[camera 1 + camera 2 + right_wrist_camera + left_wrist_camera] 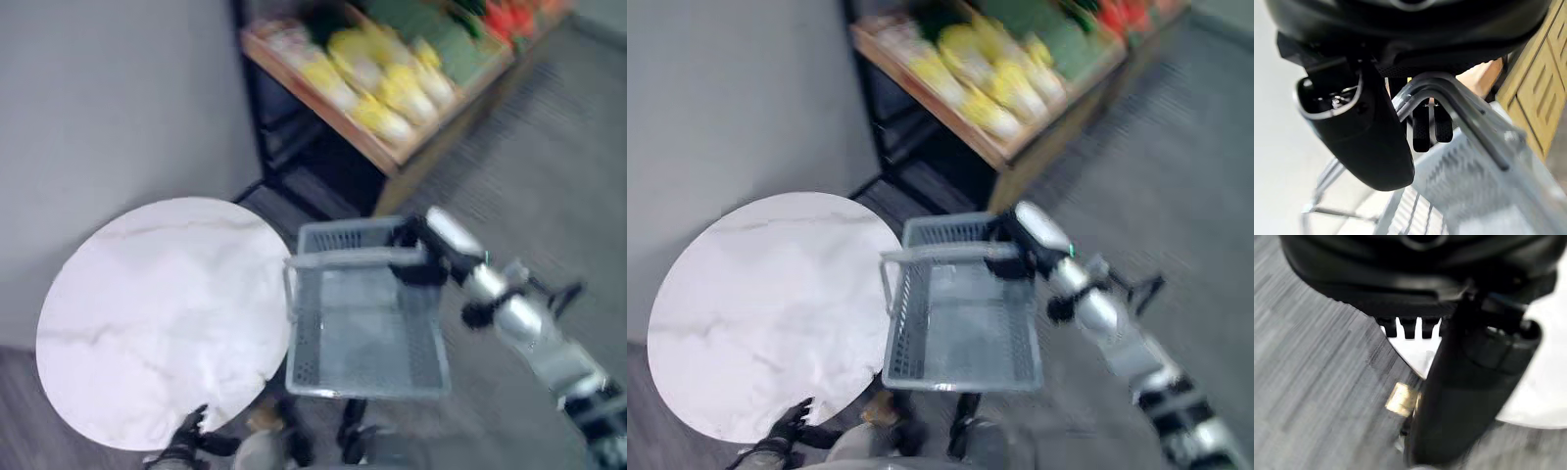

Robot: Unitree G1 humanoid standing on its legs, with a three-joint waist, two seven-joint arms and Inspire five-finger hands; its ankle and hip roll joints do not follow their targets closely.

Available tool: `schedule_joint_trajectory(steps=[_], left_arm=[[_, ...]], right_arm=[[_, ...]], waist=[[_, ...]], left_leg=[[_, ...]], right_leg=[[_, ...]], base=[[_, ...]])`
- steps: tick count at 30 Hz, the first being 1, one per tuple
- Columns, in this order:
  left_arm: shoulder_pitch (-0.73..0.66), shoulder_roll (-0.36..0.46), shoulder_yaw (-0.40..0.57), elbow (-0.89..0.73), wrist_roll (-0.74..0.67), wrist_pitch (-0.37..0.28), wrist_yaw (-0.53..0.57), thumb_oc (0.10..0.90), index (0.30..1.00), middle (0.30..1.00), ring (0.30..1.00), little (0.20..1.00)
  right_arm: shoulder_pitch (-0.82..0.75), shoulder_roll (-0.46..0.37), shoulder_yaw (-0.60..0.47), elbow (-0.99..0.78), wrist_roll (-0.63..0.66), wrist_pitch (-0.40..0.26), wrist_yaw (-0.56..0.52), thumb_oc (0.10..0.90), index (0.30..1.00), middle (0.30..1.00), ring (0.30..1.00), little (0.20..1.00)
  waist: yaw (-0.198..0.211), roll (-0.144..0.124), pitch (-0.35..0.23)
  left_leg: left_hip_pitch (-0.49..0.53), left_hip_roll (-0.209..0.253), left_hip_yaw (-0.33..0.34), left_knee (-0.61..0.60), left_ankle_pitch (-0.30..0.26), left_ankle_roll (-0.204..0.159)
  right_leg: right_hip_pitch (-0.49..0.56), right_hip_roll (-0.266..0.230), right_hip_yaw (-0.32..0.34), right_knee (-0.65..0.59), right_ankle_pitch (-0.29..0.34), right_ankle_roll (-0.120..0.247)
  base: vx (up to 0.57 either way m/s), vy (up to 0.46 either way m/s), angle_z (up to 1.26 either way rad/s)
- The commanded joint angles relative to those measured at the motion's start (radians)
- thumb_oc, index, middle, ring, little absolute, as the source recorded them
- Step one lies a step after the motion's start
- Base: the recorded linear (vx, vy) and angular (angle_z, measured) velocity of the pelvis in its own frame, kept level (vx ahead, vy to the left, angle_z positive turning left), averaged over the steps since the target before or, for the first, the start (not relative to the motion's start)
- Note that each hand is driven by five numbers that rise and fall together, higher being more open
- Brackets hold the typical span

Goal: Get the vegetables into the basket

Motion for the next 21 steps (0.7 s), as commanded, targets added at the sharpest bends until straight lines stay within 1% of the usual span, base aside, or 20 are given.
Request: schedule_joint_trajectory(steps=[1, 2, 3, 4, 5, 6, 7, 8, 10, 11, 13, 14, 15, 16, 17, 18, 19, 20, 21], left_arm=[[0.021, 0.018, 0.001, 0.023, 0.012, -0.021, 0.002, 0.900, 1.000, 1.000, 1.000, 1.000], [0.023, 0.016, 0.007, 0.023, 0.014, -0.022, 0.001, 0.900, 1.000, 1.000, 1.000, 1.000], [0.025, 0.015, 0.010, 0.021, 0.014, -0.023, 0.002, 0.900, 1.000, 1.000, 1.000, 1.000], [0.025, 0.015, 0.011, 0.021, 0.014, -0.023, 0.002, 0.900, 1.000, 1.000, 1.000, 1.000], [0.024, 0.012, 0.016, 0.014, 0.017, -0.025, 0.003, 0.900, 1.000, 1.000, 1.000, 1.000], [0.018, 0.005, 0.019, 0.014, 0.019, -0.024, 0.005, 0.900, 1.000, 1.000, 1.000, 1.000], [0.015, 0.002, 0.021, 0.015, 0.019, -0.025, 0.006, 0.900, 1.000, 1.000, 1.000, 1.000], [0.015, 0.000, 0.021, 0.015, 0.020, -0.025, 0.006, 0.900, 1.000, 1.000, 1.000, 1.000], [0.013, -0.007, 0.025, 0.015, 0.026, -0.026, 0.006, 0.900, 1.000, 1.000, 1.000, 1.000], [0.013, -0.008, 0.024, 0.014, 0.027, -0.026, 0.007, 0.900, 1.000, 1.000, 1.000, 1.000], [0.008, -0.018, 0.013, 0.013, 0.046, -0.027, 0.004, 0.900, 1.000, 1.000, 1.000, 1.000], [0.008, -0.018, 0.012, 0.013, 0.047, -0.027, 0.004, 0.900, 1.000, 1.000, 1.000, 1.000], [0.004, -0.021, 0.005, 0.012, 0.053, -0.027, 0.004, 0.900, 1.000, 1.000, 1.000, 1.000], [0.001, -0.023, 0.002, 0.012, 0.065, -0.028, 0.004, 0.900, 1.000, 1.000, 1.000, 1.000], [0.001, -0.019, -0.001, 0.006, 0.064, -0.030, 0.007, 0.900, 1.000, 1.000, 1.000, 1.000], [0.001, -0.019, -0.001, 0.006, 0.064, -0.030, 0.007, 0.900, 1.000, 1.000, 1.000, 1.000], [0.002, -0.020, 0.000, -0.002, 0.056, -0.032, 0.011, 0.900, 1.000, 1.000, 1.000, 1.000], [0.011, -0.023, 0.005, -0.014, 0.040, -0.036, 0.022, 0.900, 1.000, 1.000, 1.000, 1.000], [0.026, -0.033, 0.002, -0.028, 0.018, -0.039, 0.028, 0.900, 1.000, 1.000, 1.000, 1.000]], right_arm=[[-0.032, 0.028, -0.118, -0.159, 0.066, -0.121, -0.058, 0.400, 0.300, 0.300, 0.300, 0.300], [-0.030, 0.030, -0.119, -0.166, 0.067, -0.124, -0.059, 0.400, 0.300, 0.300, 0.300, 0.300], [-0.036, 0.031, -0.117, -0.171, 0.069, -0.128, -0.060, 0.400, 0.300, 0.300, 0.300, 0.300], [-0.036, 0.031, -0.117, -0.171, 0.070, -0.127, -0.060, 0.400, 0.300, 0.300, 0.300, 0.300], [-0.038, 0.026, -0.112, -0.169, 0.072, -0.125, -0.058, 0.400, 0.300, 0.300, 0.300, 0.300], [-0.026, 0.022, -0.115, -0.173, 0.073, -0.125, -0.056, 0.400, 0.300, 0.300, 0.300, 0.300], [-0.020, 0.015, -0.119, -0.178, 0.069, -0.125, -0.054, 0.400, 0.300, 0.300, 0.300, 0.300], [-0.019, 0.013, -0.120, -0.180, 0.069, -0.125, -0.053, 0.400, 0.300, 0.300, 0.300, 0.300], [-0.003, 0.008, -0.131, -0.185, 0.065, -0.125, -0.055, 0.400, 0.300, 0.300, 0.300, 0.300], [0.000, 0.008, -0.133, -0.187, 0.064, -0.125, -0.055, 0.400, 0.300, 0.300, 0.300, 0.300], [0.053, -0.002, -0.176, -0.199, 0.066, -0.130, -0.054, 0.400, 0.300, 0.300, 0.300, 0.300], [0.056, -0.002, -0.179, -0.201, 0.066, -0.130, -0.053, 0.400, 0.300, 0.300, 0.300, 0.300], [0.071, -0.002, -0.191, -0.206, 0.065, -0.131, -0.055, 0.400, 0.300, 0.300, 0.300, 0.300], [0.099, 0.001, -0.211, -0.212, 0.068, -0.136, -0.054, 0.400, 0.300, 0.300, 0.300, 0.300], [0.110, -0.002, -0.220, -0.215, 0.068, -0.136, -0.049, 0.400, 0.300, 0.300, 0.300, 0.300], [0.112, -0.002, -0.222, -0.217, 0.068, -0.136, -0.048, 0.400, 0.300, 0.300, 0.300, 0.300], [0.118, 0.002, -0.221, -0.216, 0.073, -0.138, -0.043, 0.400, 0.300, 0.300, 0.300, 0.300], [0.105, 0.004, -0.202, -0.207, 0.073, -0.136, -0.041, 0.400, 0.300, 0.300, 0.300, 0.300], [0.098, 0.003, -0.184, -0.185, 0.082, -0.135, -0.038, 0.400, 0.300, 0.300, 0.300, 0.300]], waist=[[0.018, -0.078, -0.123], [0.028, -0.083, -0.126], [0.031, -0.083, -0.126], [0.033, -0.083, -0.126], [0.041, -0.079, -0.122], [0.034, -0.071, -0.117], [0.029, -0.063, -0.114], [0.031, -0.062, -0.113], [0.023, -0.053, -0.106], [0.025, -0.051, -0.104], [0.003, -0.038, -0.084], [0.004, -0.037, -0.083], [-0.002, -0.035, -0.076], [-0.012, -0.037, -0.064], [-0.004, -0.037, -0.053], [-0.002, -0.035, -0.052], [0.009, -0.035, -0.046], [0.038, -0.029, -0.043], [0.064, -0.032, -0.046]], left_leg=[[0.046, 0.052, 0.022, -0.030, 0.050, -0.193], [0.040, 0.069, 0.056, -0.011, 0.059, -0.203], [0.038, 0.083, 0.078, -0.001, 0.067, -0.211], [0.038, 0.089, 0.082, 0.003, 0.068, -0.215], [0.026, 0.124, 0.114, 0.039, 0.086, -0.239], [0.013, 0.161, 0.122, 0.064, 0.114, -0.265], [0.011, 0.181, 0.132, 0.072, 0.130, -0.279], [0.012, 0.186, 0.133, 0.075, 0.133, -0.283], [0.005, 0.214, 0.134, 0.091, 0.156, -0.303], [0.006, 0.218, 0.134, 0.094, 0.159, -0.306], [0.009, 0.275, 0.135, 0.140, 0.196, -0.343], [0.009, 0.279, 0.134, 0.144, 0.196, -0.345], [0.008, 0.294, 0.131, 0.165, 0.199, -0.355], [0.005, 0.331, 0.113, 0.233, 0.224, -0.383], [-0.005, 0.353, 0.055, 0.289, 0.239, -0.407], [-0.007, 0.358, 0.054, 0.296, 0.238, -0.407], [-0.033, 0.342, -0.044, 0.323, 0.228, -0.406], [-0.056, 0.285, -0.204, 0.313, 0.217, -0.392], [-0.085, 0.191, -0.405, 0.238, 0.174, -0.333]], right_leg=[[0.224, -0.049, 0.079, -0.226, 0.340, 0.066], [0.237, -0.039, 0.043, -0.277, 0.314, 0.057], [0.237, -0.033, 0.025, -0.309, 0.300, 0.052], [0.239, -0.029, 0.026, -0.315, 0.301, 0.048], [0.252, 0.001, 0.016, -0.378, 0.237, 0.025], [0.257, 0.033, 0.032, -0.432, 0.181, 0.001], [0.260, 0.046, 0.040, -0.455, 0.158, -0.010], [0.262, 0.050, 0.041, -0.458, 0.157, -0.014], [0.272, 0.077, 0.062, -0.493, 0.124, -0.028], [0.274, 0.080, 0.063, -0.495, 0.122, -0.032], [0.283, 0.113, 0.082, -0.497, 0.090, -0.059], [0.284, 0.115, 0.082, -0.496, 0.088, -0.062], [0.283, 0.123, 0.089, -0.494, 0.083, -0.069], [0.286, 0.135, 0.106, -0.499, 0.074, -0.081], [0.293, 0.146, 0.127, -0.502, 0.070, -0.088], [0.293, 0.149, 0.127, -0.504, 0.070, -0.090], [0.286, 0.151, 0.144, -0.499, 0.066, -0.095], [0.277, 0.153, 0.170, -0.497, 0.069, -0.091], [0.246, 0.140, 0.226, -0.500, 0.106, -0.084]], base=[[-0.14, -0.167, -0.06], [-0.13, -0.178, 0.03], [-0.09, -0.149, -0.44], [-0.14, -0.218, -1.26], [-0.17, -0.320, -1.47], [-0.20, -0.386, -1.12], [-0.11, -0.263, -0.60], [-0.05, -0.183, -0.53], [-0.05, -0.175, -0.38], [-0.07, -0.233, -0.22], [-0.08, -0.320, -0.16], [-0.06, -0.256, -0.11], [-0.02, -0.249, -0.06], [-0.02, -0.335, -0.16], [0.00, -0.263, -0.14], [-0.02, -0.123, -0.19], [-0.04, -0.028, -0.55], [-0.08, -0.032, -0.84], [-0.03, -0.023, -1.14]])
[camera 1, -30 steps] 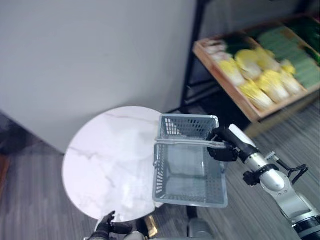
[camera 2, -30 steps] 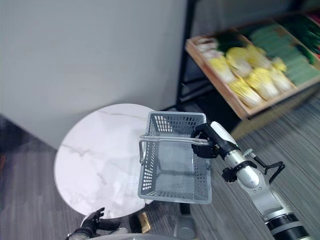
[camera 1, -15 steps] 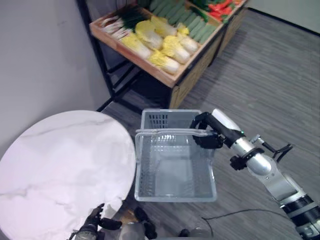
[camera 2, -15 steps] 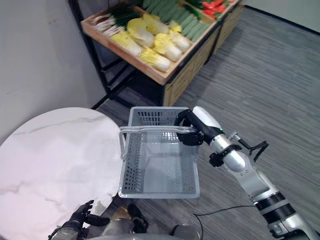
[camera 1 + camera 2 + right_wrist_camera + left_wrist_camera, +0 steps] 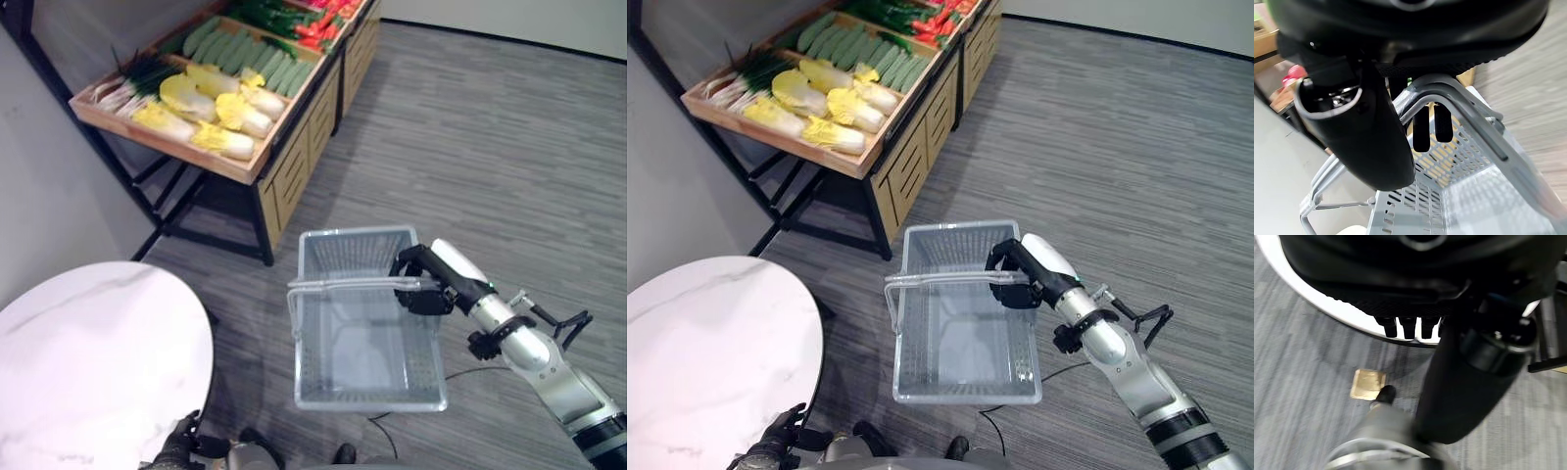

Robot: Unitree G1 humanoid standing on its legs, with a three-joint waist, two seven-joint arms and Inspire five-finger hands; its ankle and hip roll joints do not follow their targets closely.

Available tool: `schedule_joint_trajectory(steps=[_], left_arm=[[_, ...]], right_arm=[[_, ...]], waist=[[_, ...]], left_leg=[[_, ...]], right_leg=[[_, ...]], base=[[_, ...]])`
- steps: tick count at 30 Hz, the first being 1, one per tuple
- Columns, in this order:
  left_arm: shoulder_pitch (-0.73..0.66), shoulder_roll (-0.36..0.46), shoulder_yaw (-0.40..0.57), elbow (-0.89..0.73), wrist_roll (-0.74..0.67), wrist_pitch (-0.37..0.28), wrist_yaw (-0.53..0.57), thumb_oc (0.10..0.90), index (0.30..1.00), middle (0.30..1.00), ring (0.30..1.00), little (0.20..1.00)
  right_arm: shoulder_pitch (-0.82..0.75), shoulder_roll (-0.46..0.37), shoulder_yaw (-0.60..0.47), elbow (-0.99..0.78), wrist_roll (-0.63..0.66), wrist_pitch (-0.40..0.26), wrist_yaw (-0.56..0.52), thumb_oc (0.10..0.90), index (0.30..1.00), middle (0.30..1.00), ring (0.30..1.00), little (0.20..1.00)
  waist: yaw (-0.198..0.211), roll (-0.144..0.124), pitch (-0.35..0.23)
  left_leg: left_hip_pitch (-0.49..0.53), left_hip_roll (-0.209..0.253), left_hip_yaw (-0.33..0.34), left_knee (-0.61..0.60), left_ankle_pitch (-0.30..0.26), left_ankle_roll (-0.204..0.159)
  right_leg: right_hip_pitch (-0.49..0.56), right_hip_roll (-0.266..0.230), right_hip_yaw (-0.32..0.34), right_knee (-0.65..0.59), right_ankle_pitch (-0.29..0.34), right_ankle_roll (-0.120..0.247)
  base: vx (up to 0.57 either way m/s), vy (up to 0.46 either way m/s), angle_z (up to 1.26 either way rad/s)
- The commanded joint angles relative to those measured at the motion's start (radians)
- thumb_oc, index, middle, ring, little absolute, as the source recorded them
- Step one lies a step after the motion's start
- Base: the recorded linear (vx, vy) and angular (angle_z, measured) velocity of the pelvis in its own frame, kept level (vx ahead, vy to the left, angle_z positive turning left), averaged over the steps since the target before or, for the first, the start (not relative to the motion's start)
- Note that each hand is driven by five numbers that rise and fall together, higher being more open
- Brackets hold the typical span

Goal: Get the vegetables into the basket

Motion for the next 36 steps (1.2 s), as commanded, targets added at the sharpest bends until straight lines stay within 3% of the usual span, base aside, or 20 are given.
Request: schedule_joint_trajectory(steps=[1, 2, 3, 5, 6, 9, 20, 22, 23, 24, 26, 28, 30, 32, 34, 35, 36], left_arm=[[0.002, -0.046, -0.062, 0.018, -0.002, -0.024, 0.012, 0.900, 1.000, 1.000, 1.000, 1.000], [0.008, -0.047, -0.066, 0.014, -0.007, -0.027, 0.010, 0.900, 1.000, 1.000, 1.000, 1.000], [0.007, -0.047, -0.066, 0.014, -0.007, -0.027, 0.010, 0.900, 1.000, 1.000, 1.000, 1.000], [-0.003, -0.049, -0.088, 0.018, -0.006, -0.033, 0.005, 0.900, 1.000, 1.000, 1.000, 1.000], [-0.006, -0.049, -0.091, 0.026, -0.002, -0.034, 0.003, 0.900, 1.000, 1.000, 1.000, 1.000], [-0.028, -0.052, -0.108, 0.036, 0.011, -0.034, -0.004, 0.900, 1.000, 1.000, 1.000, 1.000], [-0.028, -0.049, -0.108, 0.041, 0.009, -0.033, -0.013, 0.900, 1.000, 1.000, 1.000, 1.000], [-0.026, -0.039, -0.101, 0.026, 0.010, -0.027, -0.013, 0.900, 1.000, 1.000, 1.000, 1.000], [-0.026, -0.038, -0.101, 0.025, 0.010, -0.026, -0.014, 0.900, 1.000, 1.000, 1.000, 1.000], [-0.027, -0.033, -0.096, 0.018, 0.009, -0.025, -0.013, 0.900, 1.000, 1.000, 1.000, 1.000], [-0.032, -0.022, -0.107, -0.016, 0.003, -0.026, -0.013, 0.900, 1.000, 1.000, 1.000, 1.000], [-0.036, -0.019, -0.108, -0.020, 0.001, -0.024, -0.011, 0.900, 1.000, 1.000, 1.000, 1.000], [-0.046, -0.016, -0.102, -0.012, -0.005, -0.025, -0.007, 0.900, 1.000, 1.000, 1.000, 1.000], [-0.065, -0.015, -0.098, -0.001, 0.003, -0.024, -0.003, 0.900, 1.000, 1.000, 1.000, 1.000], [-0.070, -0.014, -0.098, 0.003, 0.014, -0.024, -0.001, 0.900, 1.000, 1.000, 1.000, 1.000], [-0.076, -0.016, -0.092, 0.012, 0.031, -0.025, 0.001, 0.900, 1.000, 1.000, 1.000, 1.000], [-0.068, -0.021, -0.085, 0.011, 0.036, -0.022, 0.000, 0.900, 1.000, 1.000, 1.000, 1.000]], right_arm=[[-0.145, 0.013, -0.113, -0.139, 0.093, -0.117, -0.052, 0.400, 0.300, 0.300, 0.300, 0.300], [-0.151, 0.009, -0.105, -0.131, 0.096, -0.119, -0.047, 0.400, 0.300, 0.300, 0.300, 0.300], [-0.151, 0.009, -0.105, -0.130, 0.096, -0.119, -0.047, 0.400, 0.300, 0.300, 0.300, 0.300], [-0.174, -0.016, -0.091, -0.101, 0.101, -0.125, -0.041, 0.400, 0.300, 0.300, 0.300, 0.300], [-0.174, -0.021, -0.094, -0.100, 0.106, -0.127, -0.034, 0.400, 0.300, 0.300, 0.300, 0.300], [-0.123, -0.040, -0.139, -0.095, 0.088, -0.121, -0.032, 0.400, 0.300, 0.300, 0.300, 0.300], [-0.106, -0.034, -0.163, -0.054, 0.032, -0.105, -0.053, 0.400, 0.300, 0.300, 0.300, 0.300], [-0.091, -0.029, -0.181, -0.037, 0.005, -0.097, -0.065, 0.400, 0.300, 0.300, 0.300, 0.300], [-0.092, -0.028, -0.181, -0.037, 0.004, -0.097, -0.065, 0.400, 0.300, 0.300, 0.300, 0.300], [-0.098, -0.022, -0.183, -0.029, -0.006, -0.094, -0.073, 0.400, 0.300, 0.300, 0.300, 0.300], [-0.096, -0.010, -0.201, -0.029, -0.016, -0.090, -0.088, 0.400, 0.300, 0.300, 0.300, 0.300], [-0.078, 0.006, -0.223, -0.030, -0.024, -0.089, -0.097, 0.400, 0.300, 0.300, 0.300, 0.300], [-0.057, 0.011, -0.248, -0.037, -0.013, -0.090, -0.102, 0.400, 0.300, 0.300, 0.300, 0.300], [-0.037, 0.018, -0.269, -0.032, -0.002, -0.094, -0.123, 0.400, 0.300, 0.300, 0.300, 0.300], [-0.025, 0.022, -0.277, -0.035, -0.002, -0.093, -0.128, 0.400, 0.300, 0.300, 0.300, 0.300], [0.002, 0.027, -0.295, -0.040, -0.007, -0.092, -0.130, 0.400, 0.300, 0.300, 0.300, 0.300], [0.049, 0.028, -0.325, -0.051, -0.014, -0.086, -0.122, 0.400, 0.300, 0.300, 0.300, 0.300]], waist=[[0.073, 0.007, -0.006], [0.084, 0.004, -0.008], [0.084, 0.004, -0.009], [0.096, 0.002, -0.013], [0.093, 0.003, -0.015], [0.067, 0.010, -0.036], [0.064, -0.007, -0.045], [0.064, -0.002, -0.034], [0.065, -0.003, -0.035], [0.063, 0.000, -0.020], [0.037, 0.027, 0.024], [0.017, 0.040, 0.040], [-0.006, 0.038, 0.044], [-0.032, 0.024, 0.048], [-0.044, 0.031, 0.049], [-0.063, 0.032, 0.042], [-0.072, 0.034, 0.023]], left_leg=[[-0.016, -0.143, -0.361, -0.218, 0.091, -0.022], [-0.009, -0.164, -0.446, -0.254, 0.076, -0.012], [-0.010, -0.165, -0.446, -0.257, 0.080, -0.011], [-0.012, -0.196, -0.591, -0.329, 0.069, -0.017], [-0.003, -0.201, -0.615, -0.350, 0.063, -0.012], [0.039, -0.207, -0.581, -0.407, 0.075, -0.016], [0.042, -0.287, -0.483, -0.310, -0.057, 0.058], [0.057, -0.313, -0.474, -0.327, -0.077, 0.096], [0.057, -0.314, -0.472, -0.327, -0.077, 0.097], [0.066, -0.323, -0.464, -0.333, -0.085, 0.112], [0.110, -0.334, -0.460, -0.337, -0.105, 0.132], [0.146, -0.338, -0.460, -0.339, -0.114, 0.138], [0.183, -0.357, -0.461, -0.350, -0.132, 0.127], [0.246, -0.382, -0.477, -0.364, -0.167, 0.104], [0.270, -0.373, -0.489, -0.374, -0.175, 0.092], [0.298, -0.365, -0.502, -0.369, -0.186, 0.075], [0.343, -0.348, -0.528, -0.340, -0.187, 0.053]], right_leg=[[0.010, -0.087, 0.090, 0.022, 0.019, 0.124], [0.000, -0.088, 0.126, 0.022, 0.028, 0.128], [-0.003, -0.088, 0.126, 0.022, 0.030, 0.128], [-0.021, -0.081, 0.198, 0.013, 0.047, 0.136], [-0.023, -0.075, 0.220, 0.013, 0.042, 0.137], [-0.014, -0.085, 0.229, 0.018, 0.029, 0.138], [-0.052, -0.189, 0.314, 0.021, 0.079, 0.206], [-0.123, -0.206, 0.320, 0.173, 0.117, 0.228], [-0.129, -0.207, 0.323, 0.180, 0.113, 0.229], [-0.179, -0.219, 0.320, 0.268, 0.150, 0.235], [-0.275, -0.219, 0.310, 0.475, 0.210, 0.234], [-0.343, -0.209, 0.284, 0.511, 0.202, 0.221], [-0.390, -0.197, 0.233, 0.413, 0.182, 0.210], [-0.434, -0.206, 0.178, 0.186, 0.229, 0.228], [-0.417, -0.198, 0.164, 0.126, 0.249, 0.237], [-0.437, -0.192, 0.185, 0.048, 0.278, 0.249], [-0.429, -0.181, 0.188, 0.063, 0.283, 0.245]], base=[[0.00, -0.021, -1.20], [0.04, -0.010, -1.19], [0.04, -0.007, -1.33], [0.09, 0.004, -1.06], [0.15, 0.092, -0.75], [0.14, 0.159, -0.59], [0.09, 0.189, -0.24], [0.10, 0.244, -0.34], [0.02, 0.181, -0.12], [0.01, 0.171, -0.10], [0.15, 0.320, -0.31], [0.24, 0.213, -0.11], [0.37, 0.029, 0.04], [0.50, -0.116, 0.04], [0.35, -0.109, 0.37], [0.67, -0.283, 0.75], [0.80, -0.365, 0.70]])
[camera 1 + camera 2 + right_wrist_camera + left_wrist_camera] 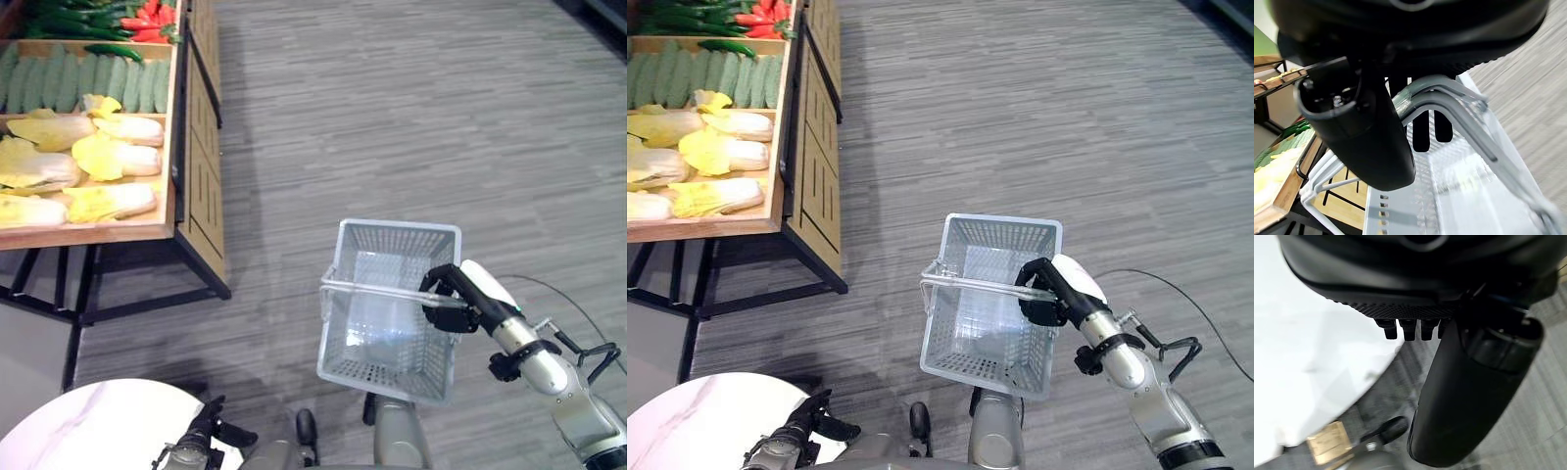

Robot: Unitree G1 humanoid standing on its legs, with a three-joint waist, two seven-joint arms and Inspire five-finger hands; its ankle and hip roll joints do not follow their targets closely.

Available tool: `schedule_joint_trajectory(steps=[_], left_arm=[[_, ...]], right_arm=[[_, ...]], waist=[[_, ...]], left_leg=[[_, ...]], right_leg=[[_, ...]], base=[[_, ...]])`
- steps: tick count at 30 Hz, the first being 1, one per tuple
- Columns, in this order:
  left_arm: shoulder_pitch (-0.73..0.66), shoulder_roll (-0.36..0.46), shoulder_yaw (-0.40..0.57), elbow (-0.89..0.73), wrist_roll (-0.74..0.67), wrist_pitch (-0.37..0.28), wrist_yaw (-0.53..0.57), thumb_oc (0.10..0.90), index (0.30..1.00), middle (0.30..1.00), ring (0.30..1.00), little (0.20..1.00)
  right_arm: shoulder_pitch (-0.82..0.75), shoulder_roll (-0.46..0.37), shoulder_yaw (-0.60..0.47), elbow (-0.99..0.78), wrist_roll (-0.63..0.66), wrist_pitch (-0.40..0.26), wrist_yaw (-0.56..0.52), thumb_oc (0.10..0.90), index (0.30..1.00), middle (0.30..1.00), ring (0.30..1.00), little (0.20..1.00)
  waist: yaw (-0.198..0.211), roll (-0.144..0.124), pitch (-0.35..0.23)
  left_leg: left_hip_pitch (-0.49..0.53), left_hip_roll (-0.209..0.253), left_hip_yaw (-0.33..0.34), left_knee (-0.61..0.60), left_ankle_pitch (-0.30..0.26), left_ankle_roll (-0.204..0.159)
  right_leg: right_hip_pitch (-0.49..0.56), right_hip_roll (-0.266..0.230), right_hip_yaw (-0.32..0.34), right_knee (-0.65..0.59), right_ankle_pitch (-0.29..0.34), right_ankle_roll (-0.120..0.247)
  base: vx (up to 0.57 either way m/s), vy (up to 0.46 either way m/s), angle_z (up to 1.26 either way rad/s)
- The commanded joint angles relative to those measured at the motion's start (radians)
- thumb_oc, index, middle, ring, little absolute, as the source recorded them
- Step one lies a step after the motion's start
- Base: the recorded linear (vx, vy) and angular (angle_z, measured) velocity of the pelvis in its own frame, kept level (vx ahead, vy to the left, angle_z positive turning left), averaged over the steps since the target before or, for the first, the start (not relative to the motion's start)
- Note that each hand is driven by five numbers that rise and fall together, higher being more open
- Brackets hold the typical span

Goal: Get the vegetables into the basket

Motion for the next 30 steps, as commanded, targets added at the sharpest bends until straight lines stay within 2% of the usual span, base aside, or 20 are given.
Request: schedule_joint_trajectory(steps=[1, 3, 4, 6, 7, 9, 11, 12, 13, 14, 15, 17, 18, 21, 23, 27, 28, 29, 30], left_arm=[[0.023, 0.035, 0.026, -0.036, 0.033, -0.019, 0.011, 0.900, 1.000, 1.000, 1.000, 1.000], [0.027, 0.028, 0.024, -0.034, 0.032, -0.018, 0.012, 0.900, 1.000, 1.000, 1.000, 1.000], [0.028, 0.016, 0.021, -0.028, 0.022, -0.015, 0.012, 0.900, 1.000, 1.000, 1.000, 1.000], [0.025, 0.006, 0.017, -0.033, 0.012, -0.011, 0.011, 0.900, 1.000, 1.000, 1.000, 1.000], [0.024, 0.007, 0.016, -0.033, 0.012, -0.011, 0.011, 0.900, 1.000, 1.000, 1.000, 1.000], [0.026, 0.004, 0.013, -0.052, -0.001, -0.009, 0.013, 0.900, 1.000, 1.000, 1.000, 1.000], [0.026, -0.002, 0.012, -0.055, -0.017, -0.006, 0.017, 0.900, 1.000, 1.000, 1.000, 1.000], [0.025, -0.009, 0.002, -0.061, -0.019, -0.004, 0.017, 0.900, 1.000, 1.000, 1.000, 1.000], [0.025, -0.008, 0.001, -0.061, -0.019, -0.004, 0.017, 0.900, 1.000, 1.000, 1.000, 1.000], [0.024, -0.010, -0.005, -0.055, -0.013, -0.004, 0.018, 0.900, 1.000, 1.000, 1.000, 1.000], [0.031, -0.009, -0.014, -0.062, -0.004, -0.006, 0.019, 0.900, 1.000, 1.000, 1.000, 1.000], [0.037, -0.009, -0.013, -0.063, -0.005, -0.008, 0.024, 0.900, 1.000, 1.000, 1.000, 1.000], [0.044, -0.006, -0.007, -0.065, 0.003, -0.007, 0.024, 0.900, 1.000, 1.000, 1.000, 1.000], [0.056, -0.006, 0.001, -0.048, 0.020, -0.008, 0.026, 0.900, 1.000, 1.000, 1.000, 1.000], [0.063, -0.007, 0.004, -0.051, 0.020, -0.008, 0.025, 0.900, 1.000, 1.000, 1.000, 1.000], [0.075, -0.005, 0.011, -0.038, 0.031, -0.003, 0.020, 0.900, 1.000, 1.000, 1.000, 1.000], [0.075, -0.002, 0.012, -0.033, 0.042, -0.003, 0.021, 0.900, 1.000, 1.000, 1.000, 1.000], [0.075, -0.002, 0.012, -0.033, 0.042, -0.004, 0.021, 0.900, 1.000, 1.000, 1.000, 1.000], [0.071, 0.003, 0.008, -0.037, 0.043, -0.003, 0.021, 0.900, 1.000, 1.000, 1.000, 1.000]], right_arm=[[-0.111, -0.038, -0.178, -0.123, 0.065, -0.090, -0.074, 0.400, 0.300, 0.300, 0.300, 0.300], [-0.113, -0.045, -0.181, -0.121, 0.070, -0.089, -0.069, 0.400, 0.300, 0.300, 0.300, 0.300], [-0.112, -0.050, -0.183, -0.119, 0.089, -0.092, -0.064, 0.400, 0.300, 0.300, 0.300, 0.300], [-0.109, -0.056, -0.187, -0.123, 0.105, -0.093, -0.060, 0.400, 0.300, 0.300, 0.300, 0.300], [-0.109, -0.056, -0.188, -0.123, 0.106, -0.093, -0.060, 0.400, 0.300, 0.300, 0.300, 0.300], [-0.105, -0.067, -0.187, -0.122, 0.118, -0.099, -0.067, 0.400, 0.300, 0.300, 0.300, 0.300], [-0.093, -0.075, -0.187, -0.122, 0.120, -0.094, -0.076, 0.400, 0.300, 0.300, 0.300, 0.300], [-0.071, -0.077, -0.201, -0.126, 0.120, -0.089, -0.079, 0.400, 0.300, 0.300, 0.300, 0.300], [-0.070, -0.076, -0.203, -0.127, 0.120, -0.088, -0.079, 0.400, 0.300, 0.300, 0.300, 0.300], [-0.057, -0.076, -0.210, -0.128, 0.118, -0.088, -0.080, 0.400, 0.300, 0.300, 0.300, 0.300], [-0.040, -0.071, -0.222, -0.130, 0.114, -0.095, -0.087, 0.400, 0.300, 0.300, 0.300, 0.300], [-0.036, -0.062, -0.216, -0.122, 0.105, -0.099, -0.092, 0.400, 0.300, 0.300, 0.300, 0.300], [-0.021, -0.052, -0.215, -0.121, 0.092, -0.099, -0.092, 0.400, 0.300, 0.300, 0.300, 0.300], [-0.017, -0.040, -0.208, -0.114, 0.081, -0.093, -0.084, 0.400, 0.300, 0.300, 0.300, 0.300], [-0.018, -0.040, -0.209, -0.115, 0.079, -0.091, -0.082, 0.400, 0.300, 0.300, 0.300, 0.300], [-0.003, -0.011, -0.207, -0.116, 0.054, -0.082, -0.072, 0.400, 0.300, 0.300, 0.300, 0.300], [-0.003, -0.006, -0.203, -0.115, 0.045, -0.081, -0.070, 0.400, 0.300, 0.300, 0.300, 0.300], [-0.003, -0.006, -0.203, -0.115, 0.045, -0.081, -0.070, 0.400, 0.300, 0.300, 0.300, 0.300], [-0.007, 0.002, -0.199, -0.113, 0.031, -0.082, -0.076, 0.400, 0.300, 0.300, 0.300, 0.300]], waist=[[0.017, -0.015, -0.059], [0.017, -0.007, -0.066], [0.014, 0.013, -0.072], [0.023, 0.004, -0.061], [0.020, 0.000, -0.063], [0.040, -0.026, -0.045], [0.068, -0.043, -0.028], [0.080, -0.050, -0.014], [0.080, -0.052, -0.016], [0.087, -0.055, -0.016], [0.098, -0.047, -0.022], [0.107, -0.040, -0.032], [0.113, -0.038, -0.044], [0.133, -0.033, -0.061], [0.140, -0.032, -0.066], [0.150, -0.037, -0.112], [0.153, -0.051, -0.119], [0.154, -0.049, -0.120], [0.150, -0.062, -0.120]], left_leg=[[0.135, 0.102, 0.029, 0.127, -0.046, -0.137], [0.142, 0.115, 0.025, 0.155, -0.029, -0.154], [0.103, 0.144, 0.011, 0.300, 0.080, -0.200], [0.008, 0.170, -0.003, 0.515, 0.235, -0.255], [0.003, 0.166, -0.006, 0.515, 0.239, -0.254], [-0.060, 0.193, 0.007, 0.698, 0.307, -0.267], [-0.133, 0.195, 0.013, 0.781, 0.293, -0.240], [-0.228, 0.211, 0.031, 0.774, 0.254, -0.209], [-0.231, 0.208, 0.031, 0.773, 0.258, -0.208], [-0.283, 0.205, 0.039, 0.728, 0.239, -0.197], [-0.346, 0.206, 0.068, 0.583, 0.216, -0.181], [-0.368, 0.229, 0.095, 0.425, 0.243, -0.177], [-0.356, 0.242, 0.154, 0.260, 0.268, -0.182], [-0.333, 0.247, 0.190, 0.109, 0.321, -0.186], [-0.328, 0.249, 0.192, 0.089, 0.335, -0.189], [-0.285, 0.218, 0.233, 0.067, 0.298, -0.148], [-0.280, 0.190, 0.232, 0.084, 0.269, -0.132], [-0.283, 0.193, 0.233, 0.085, 0.270, -0.131], [-0.269, 0.162, 0.236, 0.101, 0.230, -0.104]], right_leg=[[0.064, 0.024, 0.008, 0.060, 0.131, 0.058], [0.076, 0.036, -0.008, 0.074, 0.120, 0.047], [0.110, 0.072, -0.023, 0.102, 0.073, 0.005], [0.156, 0.087, -0.032, 0.127, 0.022, -0.043], [0.154, 0.082, -0.034, 0.126, 0.025, -0.043], [0.203, 0.097, -0.029, 0.130, -0.019, -0.090], [0.256, 0.114, -0.010, 0.127, -0.063, -0.114], [0.307, 0.125, 0.004, 0.127, -0.093, -0.126], [0.304, 0.122, 0.004, 0.126, -0.091, -0.125], [0.323, 0.130, 0.009, 0.133, -0.109, -0.127], [0.358, 0.146, 0.008, 0.130, -0.134, -0.118], [0.376, 0.162, 0.006, 0.126, -0.150, -0.109], [0.409, 0.175, 0.000, 0.122, -0.171, -0.102], [0.473, 0.187, 0.011, 0.114, -0.198, -0.090], [0.493, 0.188, 0.017, 0.108, -0.205, -0.086], [0.542, 0.163, 0.017, 0.121, -0.235, -0.066], [0.552, 0.137, 0.017, 0.150, -0.224, -0.051], [0.549, 0.139, 0.018, 0.149, -0.221, -0.052], [0.524, 0.103, 0.024, 0.246, -0.169, -0.026]], base=[[0.68, -0.361, 0.62], [0.32, -0.214, 0.31], [0.37, -0.301, 0.25], [0.33, -0.319, 0.26], [0.18, -0.237, 0.20], [0.26, -0.317, -0.16], [0.39, -0.353, -0.41], [0.34, -0.258, -0.31], [0.33, -0.205, 0.17], [0.39, -0.126, 0.18], [0.49, -0.138, 0.29], [0.49, -0.045, 0.09], [0.54, 0.011, -0.33], [0.42, 0.042, -0.53], [0.34, 0.070, -0.56], [0.43, 0.158, -0.18], [0.25, 0.123, 0.16], [0.33, 0.218, 0.41], [0.16, 0.138, 0.43]])
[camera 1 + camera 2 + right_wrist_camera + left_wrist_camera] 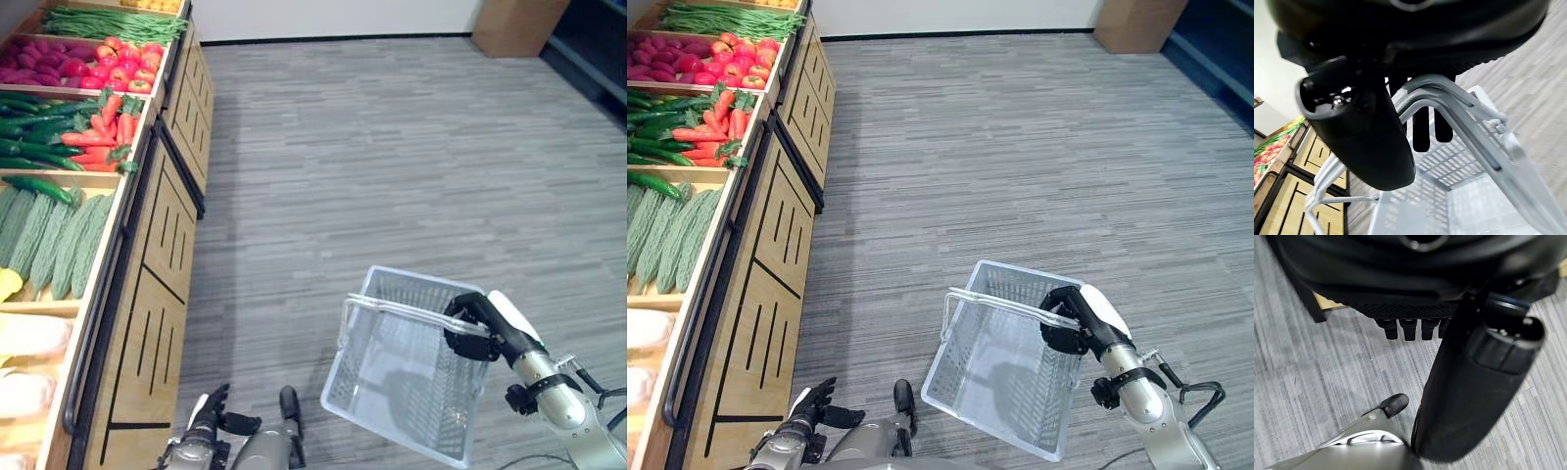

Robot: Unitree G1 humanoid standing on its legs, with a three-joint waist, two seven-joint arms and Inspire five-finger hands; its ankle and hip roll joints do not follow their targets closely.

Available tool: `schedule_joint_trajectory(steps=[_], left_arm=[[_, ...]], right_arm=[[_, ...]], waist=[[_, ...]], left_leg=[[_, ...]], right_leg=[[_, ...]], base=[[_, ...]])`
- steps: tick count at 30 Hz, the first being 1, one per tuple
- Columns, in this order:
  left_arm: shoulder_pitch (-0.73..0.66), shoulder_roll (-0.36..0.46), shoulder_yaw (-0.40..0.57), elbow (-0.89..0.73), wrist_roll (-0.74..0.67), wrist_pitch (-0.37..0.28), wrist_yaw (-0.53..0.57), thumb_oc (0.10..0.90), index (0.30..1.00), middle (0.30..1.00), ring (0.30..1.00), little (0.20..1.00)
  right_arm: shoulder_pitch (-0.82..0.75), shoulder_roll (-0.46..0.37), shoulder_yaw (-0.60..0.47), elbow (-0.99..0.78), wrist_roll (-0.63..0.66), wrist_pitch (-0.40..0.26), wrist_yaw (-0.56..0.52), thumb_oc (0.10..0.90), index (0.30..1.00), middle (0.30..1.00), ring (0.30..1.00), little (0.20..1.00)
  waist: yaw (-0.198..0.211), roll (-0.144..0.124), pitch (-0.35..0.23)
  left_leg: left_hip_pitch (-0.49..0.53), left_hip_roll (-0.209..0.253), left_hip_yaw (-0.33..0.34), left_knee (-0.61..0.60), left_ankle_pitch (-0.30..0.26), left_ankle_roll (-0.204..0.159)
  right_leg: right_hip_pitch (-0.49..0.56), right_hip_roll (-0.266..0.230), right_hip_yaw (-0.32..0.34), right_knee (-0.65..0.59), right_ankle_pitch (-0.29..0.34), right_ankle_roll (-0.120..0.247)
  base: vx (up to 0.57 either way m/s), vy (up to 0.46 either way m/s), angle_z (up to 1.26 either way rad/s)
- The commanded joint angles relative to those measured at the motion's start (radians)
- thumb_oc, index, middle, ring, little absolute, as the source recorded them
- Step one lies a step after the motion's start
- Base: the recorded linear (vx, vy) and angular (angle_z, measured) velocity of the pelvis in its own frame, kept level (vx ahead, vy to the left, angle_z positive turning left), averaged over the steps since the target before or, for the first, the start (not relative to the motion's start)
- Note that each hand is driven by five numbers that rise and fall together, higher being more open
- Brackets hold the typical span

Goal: Get the vegetables into the basket

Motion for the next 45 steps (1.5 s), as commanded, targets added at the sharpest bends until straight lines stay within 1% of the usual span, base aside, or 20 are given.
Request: schedule_joint_trajectory(steps=[1, 4, 6, 7, 8, 10, 12, 13, 15, 16, 20, 25, 26, 28, 30, 31, 32, 35, 41, 45], left_arm=[[0.051, 0.021, -0.018, 0.016, 0.040, -0.004, 0.007, 0.900, 1.000, 1.000, 1.000, 1.000], [0.043, 0.038, -0.020, -0.013, 0.031, -0.005, 0.009, 0.900, 1.000, 1.000, 1.000, 1.000], [0.037, 0.049, -0.024, -0.026, 0.015, -0.004, 0.012, 0.900, 1.000, 1.000, 1.000, 1.000], [0.034, 0.055, -0.031, -0.050, 0.002, -0.003, 0.010, 0.900, 1.000, 1.000, 1.000, 1.000], [0.033, 0.059, -0.028, -0.054, -0.010, -0.004, 0.011, 0.900, 1.000, 1.000, 1.000, 1.000], [0.029, 0.059, -0.023, -0.052, -0.020, -0.006, 0.014, 0.900, 1.000, 1.000, 1.000, 1.000], [0.028, 0.058, -0.020, -0.042, -0.034, -0.010, 0.010, 0.900, 1.000, 1.000, 1.000, 1.000], [0.030, 0.055, -0.020, -0.033, -0.030, -0.012, 0.011, 0.900, 1.000, 1.000, 1.000, 1.000], [0.031, 0.054, -0.019, -0.030, -0.025, -0.013, 0.009, 0.900, 1.000, 1.000, 1.000, 1.000], [0.028, 0.059, -0.009, -0.013, -0.014, -0.017, 0.010, 0.900, 1.000, 1.000, 1.000, 1.000], [0.036, 0.053, 0.009, -0.005, -0.018, -0.017, 0.018, 0.900, 1.000, 1.000, 1.000, 1.000], [0.052, 0.044, 0.025, 0.015, -0.027, -0.010, 0.016, 0.900, 1.000, 1.000, 1.000, 1.000], [0.051, 0.041, 0.025, 0.011, -0.029, -0.007, 0.016, 0.900, 1.000, 1.000, 1.000, 1.000], [0.048, 0.039, 0.023, 0.005, -0.036, -0.007, 0.018, 0.900, 1.000, 1.000, 1.000, 1.000], [0.036, 0.037, 0.007, -0.015, -0.042, -0.005, 0.019, 0.900, 1.000, 1.000, 1.000, 1.000], [0.035, 0.037, 0.007, -0.015, -0.042, -0.005, 0.020, 0.900, 1.000, 1.000, 1.000, 1.000], [0.027, 0.040, -0.010, -0.030, -0.032, -0.002, 0.020, 0.900, 1.000, 1.000, 1.000, 1.000], [0.018, 0.047, -0.015, -0.017, -0.018, 0.003, 0.027, 0.900, 1.000, 1.000, 1.000, 1.000], [0.027, 0.050, -0.017, -0.005, 0.001, 0.012, 0.034, 0.900, 1.000, 1.000, 1.000, 1.000], [0.025, 0.051, -0.014, 0.015, 0.011, 0.016, 0.033, 0.900, 1.000, 1.000, 1.000, 1.000]], right_arm=[[-0.143, -0.028, -0.123, -0.147, 0.004, -0.107, -0.063, 0.400, 0.300, 0.300, 0.300, 0.300], [-0.174, -0.018, -0.095, -0.141, -0.008, -0.104, -0.063, 0.400, 0.300, 0.300, 0.300, 0.300], [-0.200, -0.016, -0.072, -0.129, -0.016, -0.100, -0.067, 0.400, 0.300, 0.300, 0.300, 0.300], [-0.209, -0.008, -0.061, -0.117, -0.016, -0.098, -0.066, 0.400, 0.300, 0.300, 0.300, 0.300], [-0.211, -0.009, -0.058, -0.118, -0.021, -0.096, -0.065, 0.400, 0.300, 0.300, 0.300, 0.300], [-0.211, -0.010, -0.056, -0.117, -0.022, -0.097, -0.064, 0.400, 0.300, 0.300, 0.300, 0.300], [-0.211, -0.013, -0.053, -0.124, -0.013, -0.100, -0.058, 0.400, 0.300, 0.300, 0.300, 0.300], [-0.209, -0.015, -0.052, -0.121, -0.011, -0.102, -0.062, 0.400, 0.300, 0.300, 0.300, 0.300], [-0.206, -0.017, -0.053, -0.122, -0.010, -0.103, -0.062, 0.400, 0.300, 0.300, 0.300, 0.300], [-0.199, -0.025, -0.055, -0.125, -0.011, -0.103, -0.063, 0.400, 0.300, 0.300, 0.300, 0.300], [-0.185, -0.027, -0.061, -0.123, -0.007, -0.101, -0.060, 0.400, 0.300, 0.300, 0.300, 0.300], [-0.183, -0.038, -0.073, -0.112, 0.024, -0.111, -0.056, 0.400, 0.300, 0.300, 0.300, 0.300], [-0.179, -0.048, -0.085, -0.107, 0.037, -0.114, -0.060, 0.400, 0.300, 0.300, 0.300, 0.300], [-0.177, -0.054, -0.091, -0.104, 0.041, -0.115, -0.063, 0.400, 0.300, 0.300, 0.300, 0.300], [-0.162, -0.060, -0.113, -0.094, 0.044, -0.110, -0.079, 0.400, 0.300, 0.300, 0.300, 0.300], [-0.162, -0.060, -0.113, -0.094, 0.044, -0.110, -0.079, 0.400, 0.300, 0.300, 0.300, 0.300], [-0.148, -0.052, -0.130, -0.092, 0.038, -0.104, -0.098, 0.400, 0.300, 0.300, 0.300, 0.300], [-0.118, -0.037, -0.149, -0.086, 0.028, -0.093, -0.117, 0.400, 0.300, 0.300, 0.300, 0.300], [-0.085, -0.037, -0.170, -0.080, 0.015, -0.081, -0.122, 0.400, 0.300, 0.300, 0.300, 0.300], [-0.073, -0.026, -0.179, -0.080, 0.005, -0.075, -0.126, 0.400, 0.300, 0.300, 0.300, 0.300]], waist=[[0.061, -0.002, -0.034], [0.060, -0.016, -0.023], [0.051, 0.002, 0.004], [0.034, 0.025, 0.025], [0.025, 0.037, 0.035], [0.016, 0.045, 0.039], [0.002, 0.039, 0.045], [-0.016, 0.025, 0.048], [-0.025, 0.023, 0.047], [-0.031, 0.012, 0.045], [-0.016, 0.002, 0.028], [0.004, -0.004, 0.018], [0.013, -0.008, 0.026], [0.010, -0.011, 0.032], [-0.007, -0.012, 0.049], [-0.008, -0.014, 0.048], [-0.042, -0.010, 0.045], [-0.069, 0.007, 0.026], [-0.075, 0.039, 0.007], [-0.077, 0.044, 0.000]], left_leg=[[-0.008, 0.123, 0.071, 0.066, -0.033, -0.172], [0.035, 0.071, 0.069, 0.065, -0.097, -0.118], [0.087, 0.063, 0.061, 0.056, -0.123, -0.090], [0.132, 0.063, 0.022, 0.052, -0.146, -0.072], [0.156, 0.064, 0.007, 0.043, -0.153, -0.071], [0.174, 0.062, -0.008, 0.036, -0.157, -0.075], [0.210, 0.041, -0.056, 0.041, -0.179, -0.092], [0.227, 0.023, -0.096, 0.049, -0.202, -0.104], [0.240, 0.020, -0.124, 0.048, -0.208, -0.113], [0.262, 0.017, -0.163, 0.043, -0.224, -0.127], [0.269, 0.020, -0.201, 0.073, -0.244, -0.140], [0.235, 0.037, -0.266, 0.146, -0.232, -0.174], [0.204, 0.042, -0.274, 0.209, -0.218, -0.195], [0.173, 0.044, -0.276, 0.261, -0.217, -0.203], [0.131, 0.108, -0.143, 0.295, -0.202, -0.205], [0.128, 0.106, -0.143, 0.293, -0.197, -0.205], [0.146, 0.222, 0.065, 0.233, -0.168, -0.213], [0.168, 0.308, 0.199, 0.141, -0.115, -0.263], [0.150, 0.354, 0.191, 0.007, 0.009, -0.302], [0.154, 0.343, 0.209, -0.046, 0.007, -0.297]], right_leg=[[-0.072, -0.042, 0.012, 0.182, 0.171, 0.055], [-0.152, -0.084, 0.044, 0.412, 0.349, 0.113], [-0.249, -0.109, 0.056, 0.585, 0.459, 0.133], [-0.329, -0.091, 0.088, 0.703, 0.450, 0.116], [-0.393, -0.078, 0.095, 0.726, 0.416, 0.104], [-0.442, -0.070, 0.091, 0.703, 0.385, 0.091], [-0.494, -0.055, 0.093, 0.525, 0.334, 0.069], [-0.504, -0.031, 0.146, 0.345, 0.328, 0.068], [-0.492, -0.019, 0.175, 0.258, 0.341, 0.073], [-0.483, 0.001, 0.248, 0.146, 0.354, 0.092], [-0.417, -0.014, 0.206, 0.080, 0.343, 0.082], [-0.346, 0.008, 0.153, 0.051, 0.316, 0.050], [-0.323, 0.007, 0.128, 0.040, 0.305, 0.037], [-0.314, 0.001, 0.107, 0.038, 0.303, 0.030], [-0.284, -0.018, 0.042, 0.052, 0.270, 0.016], [-0.287, -0.020, 0.042, 0.051, 0.272, 0.016], [-0.274, -0.045, -0.030, 0.067, 0.243, 0.016], [-0.253, -0.067, -0.103, 0.068, 0.215, 0.036], [-0.227, -0.123, -0.178, 0.073, 0.198, 0.057], [-0.217, -0.152, -0.196, 0.063, 0.209, 0.077]], base=[[0.23, 0.207, 0.40], [0.19, 0.203, 0.25], [0.22, 0.229, 0.20], [0.31, 0.209, 0.38], [0.36, 0.145, 0.44], [0.18, 0.032, 0.52], [0.38, -0.103, 0.77], [0.34, -0.142, 0.69], [0.28, -0.132, 0.77], [0.31, -0.127, 1.05], [0.25, -0.158, 1.18], [0.15, -0.185, 0.63], [0.09, -0.205, 0.42], [0.03, -0.128, 0.69], [0.00, -0.080, 0.74], [-0.01, -0.028, 0.86], [0.03, 0.018, 0.79], [0.07, 0.071, 1.77], [0.08, 0.179, 0.64], [0.07, 0.262, 0.37]])
